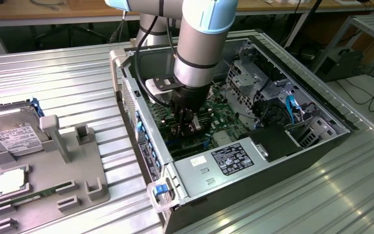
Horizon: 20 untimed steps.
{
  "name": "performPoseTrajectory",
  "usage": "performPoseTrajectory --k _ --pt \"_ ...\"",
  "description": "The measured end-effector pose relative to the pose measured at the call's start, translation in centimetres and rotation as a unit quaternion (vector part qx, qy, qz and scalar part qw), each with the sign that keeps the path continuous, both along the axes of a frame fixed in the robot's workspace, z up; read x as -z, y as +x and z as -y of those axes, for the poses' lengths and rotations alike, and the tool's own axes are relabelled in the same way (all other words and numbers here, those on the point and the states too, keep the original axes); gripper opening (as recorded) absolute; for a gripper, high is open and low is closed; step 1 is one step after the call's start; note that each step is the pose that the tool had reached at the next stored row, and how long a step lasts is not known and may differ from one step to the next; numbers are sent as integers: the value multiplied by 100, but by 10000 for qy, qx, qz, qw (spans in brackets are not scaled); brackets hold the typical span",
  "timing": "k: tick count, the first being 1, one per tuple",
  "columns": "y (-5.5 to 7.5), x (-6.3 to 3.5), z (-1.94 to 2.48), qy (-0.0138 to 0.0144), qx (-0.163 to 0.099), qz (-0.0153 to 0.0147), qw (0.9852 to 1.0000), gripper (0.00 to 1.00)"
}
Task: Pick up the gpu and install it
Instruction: 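Insert the gpu into the slot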
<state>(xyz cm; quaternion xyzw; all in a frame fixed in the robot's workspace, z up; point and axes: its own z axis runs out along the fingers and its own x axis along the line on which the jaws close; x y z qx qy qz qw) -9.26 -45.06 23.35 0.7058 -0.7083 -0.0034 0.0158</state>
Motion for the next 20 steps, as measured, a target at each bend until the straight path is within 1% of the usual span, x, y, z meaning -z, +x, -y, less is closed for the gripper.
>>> performPoseTrajectory --k 11,12,13,14,15,16,18,19,20 --pt "0 0 0 1 0 0 10000 30" --pt "1 8 -3 14 0 5 10000 30" --pt "0 7 -2 9 0 3 10000 31" --pt "0 6 -1 8 1 3 10000 36" --pt "0 -1 0 0 0 -1 10000 43" --pt "0 1 0 3 0 0 10000 49" --pt "0 0 0 1 0 0 10000 49" --pt "0 0 0 2 0 0 10000 56" --pt "0 0 0 2 0 0 10000 56"
